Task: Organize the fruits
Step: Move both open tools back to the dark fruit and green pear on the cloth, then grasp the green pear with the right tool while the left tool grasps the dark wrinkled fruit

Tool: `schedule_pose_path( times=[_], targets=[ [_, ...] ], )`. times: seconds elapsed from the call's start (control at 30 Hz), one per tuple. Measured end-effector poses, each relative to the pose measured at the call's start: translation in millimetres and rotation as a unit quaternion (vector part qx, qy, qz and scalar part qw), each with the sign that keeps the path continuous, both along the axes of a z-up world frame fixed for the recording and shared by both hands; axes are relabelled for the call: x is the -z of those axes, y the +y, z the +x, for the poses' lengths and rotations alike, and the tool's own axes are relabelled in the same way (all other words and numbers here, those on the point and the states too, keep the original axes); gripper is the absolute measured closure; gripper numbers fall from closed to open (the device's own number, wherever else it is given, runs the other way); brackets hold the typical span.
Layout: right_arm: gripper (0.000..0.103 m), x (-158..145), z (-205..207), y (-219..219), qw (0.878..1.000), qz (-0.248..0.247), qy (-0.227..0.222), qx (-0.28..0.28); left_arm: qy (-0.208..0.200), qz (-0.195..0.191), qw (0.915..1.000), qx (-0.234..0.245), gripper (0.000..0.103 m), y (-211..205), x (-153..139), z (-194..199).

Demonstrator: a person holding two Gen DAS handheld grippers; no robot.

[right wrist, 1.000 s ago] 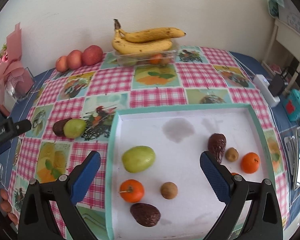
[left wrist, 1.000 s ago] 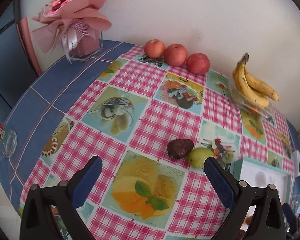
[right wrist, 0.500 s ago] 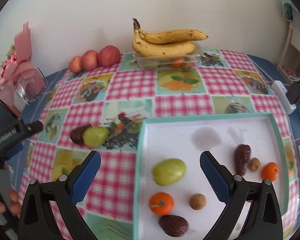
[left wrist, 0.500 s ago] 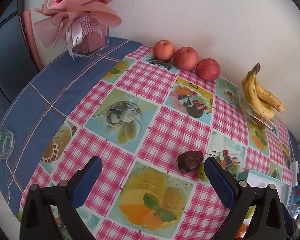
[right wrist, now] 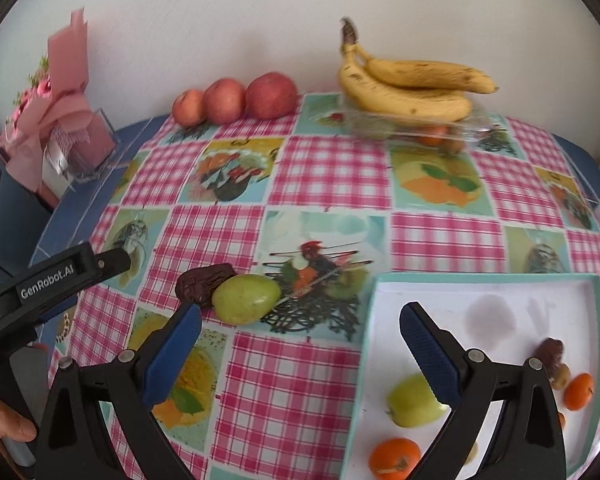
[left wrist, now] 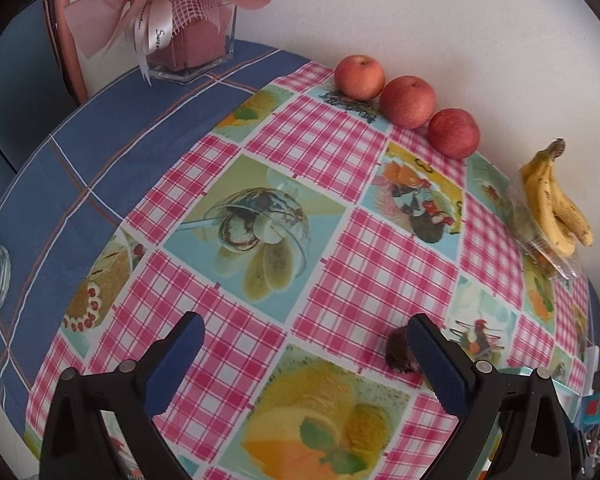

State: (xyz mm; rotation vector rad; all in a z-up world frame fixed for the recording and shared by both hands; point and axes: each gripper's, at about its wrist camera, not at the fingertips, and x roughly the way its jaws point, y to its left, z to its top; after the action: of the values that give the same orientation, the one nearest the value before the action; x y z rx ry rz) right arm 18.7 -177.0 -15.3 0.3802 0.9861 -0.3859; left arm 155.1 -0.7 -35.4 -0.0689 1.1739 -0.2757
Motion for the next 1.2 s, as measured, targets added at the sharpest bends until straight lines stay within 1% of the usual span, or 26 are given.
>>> schedule_pose_path(
  times=[0.17, 0.37, 0.4, 0.43, 0.47, 0.5, 0.77, 0.83, 1.07, 1.13, 1.2],
  targets=[
    [0.004, 12, 16, 7, 1.0, 0.004, 0.015, -0.024, 0.015, 0.003, 0.9999, -0.001, 0.001, -1, 10, 8],
    [0.006, 27, 34, 15, 0.998, 0.002, 0.031, -0.05, 0.027, -0.007, 0.9996, -0.005, 0.001, -1, 17, 17],
    [0.01, 30, 36, 15, 0.998, 0.004, 0.034, -0.053, 0.028, -0.007, 0.9996, -0.007, 0.001, -1, 17, 18],
    [0.02, 34, 37, 15, 0.998, 0.009, 0.036, -0.057, 0.029, -0.007, 0.9995, -0.009, 0.001, 0, 18, 20],
    [0.023, 36, 39, 15, 0.997, 0.012, 0.037, -0.06, 0.031, -0.008, 0.9994, -0.011, 0.001, 1, 19, 22],
    [0.025, 39, 41, 15, 0.997, 0.016, 0.04, -0.063, 0.033, -0.009, 0.9993, -0.013, 0.001, 1, 20, 23],
    [0.027, 52, 53, 16, 0.995, 0.03, 0.039, -0.084, 0.04, -0.012, 0.999, -0.016, 0.001, -3, 26, 29],
    [0.032, 54, 55, 16, 0.995, 0.033, 0.037, -0.088, 0.041, -0.013, 0.9989, -0.015, 0.001, -5, 26, 29],
    [0.041, 59, 58, 12, 0.994, 0.037, 0.031, -0.094, 0.047, -0.021, 0.9986, -0.007, 0.001, -13, 29, 32],
    [0.046, 59, 58, 11, 0.994, 0.042, 0.027, -0.096, 0.049, -0.025, 0.9985, -0.004, 0.001, -16, 29, 33],
    [0.046, 59, 57, 10, 0.994, 0.047, 0.023, -0.098, 0.051, -0.029, 0.9983, 0.0, 0.001, -18, 29, 32]
  ],
)
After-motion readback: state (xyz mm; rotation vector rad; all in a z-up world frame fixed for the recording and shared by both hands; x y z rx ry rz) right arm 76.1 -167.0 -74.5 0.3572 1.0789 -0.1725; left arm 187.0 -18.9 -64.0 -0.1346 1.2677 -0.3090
